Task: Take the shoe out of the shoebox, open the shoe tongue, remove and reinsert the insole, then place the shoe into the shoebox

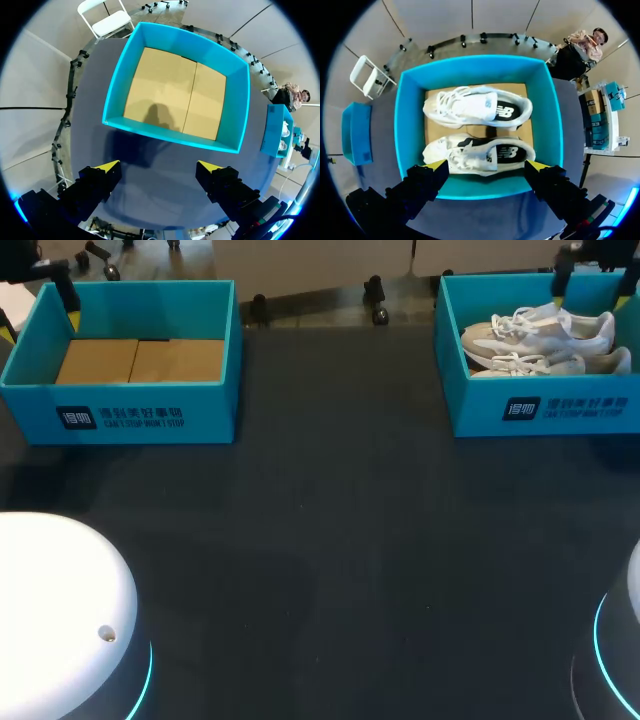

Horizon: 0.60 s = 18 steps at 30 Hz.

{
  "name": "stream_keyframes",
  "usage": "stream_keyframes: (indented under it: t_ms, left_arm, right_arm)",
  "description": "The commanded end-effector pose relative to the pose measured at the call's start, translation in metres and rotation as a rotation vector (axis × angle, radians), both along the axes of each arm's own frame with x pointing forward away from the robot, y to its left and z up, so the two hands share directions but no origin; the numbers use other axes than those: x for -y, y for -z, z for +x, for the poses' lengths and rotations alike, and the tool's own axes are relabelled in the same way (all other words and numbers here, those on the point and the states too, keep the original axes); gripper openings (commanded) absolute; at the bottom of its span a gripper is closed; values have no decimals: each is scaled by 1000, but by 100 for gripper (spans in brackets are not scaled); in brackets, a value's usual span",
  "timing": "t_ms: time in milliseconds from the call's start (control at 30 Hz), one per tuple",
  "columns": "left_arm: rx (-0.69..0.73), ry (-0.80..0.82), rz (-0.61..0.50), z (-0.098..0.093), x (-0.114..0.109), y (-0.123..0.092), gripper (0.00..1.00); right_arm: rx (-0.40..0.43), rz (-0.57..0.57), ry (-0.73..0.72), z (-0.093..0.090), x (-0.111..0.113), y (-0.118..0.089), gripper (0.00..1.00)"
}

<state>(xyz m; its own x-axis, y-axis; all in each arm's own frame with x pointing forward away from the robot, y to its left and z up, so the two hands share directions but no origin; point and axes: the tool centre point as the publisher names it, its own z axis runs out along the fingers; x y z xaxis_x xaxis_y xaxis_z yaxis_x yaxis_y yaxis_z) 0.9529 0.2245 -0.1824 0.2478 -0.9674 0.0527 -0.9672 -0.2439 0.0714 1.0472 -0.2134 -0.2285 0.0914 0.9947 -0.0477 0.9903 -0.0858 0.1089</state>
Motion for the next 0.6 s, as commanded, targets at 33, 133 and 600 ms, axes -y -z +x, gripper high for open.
stream_keyframes:
  t_ms: [33, 133, 600]
  left_arm:
    - [1, 0, 1, -1, 0, -1, 100]
    - [1, 0, 1, -1, 0, -1, 100]
    - [1, 0, 1, -1, 0, -1, 100]
  right_arm:
    - [32, 11, -10, -29, -12, 4, 100]
    - [26, 20, -8, -43, -19, 7, 100]
    - [-2, 17, -10, -93, -38, 3, 100]
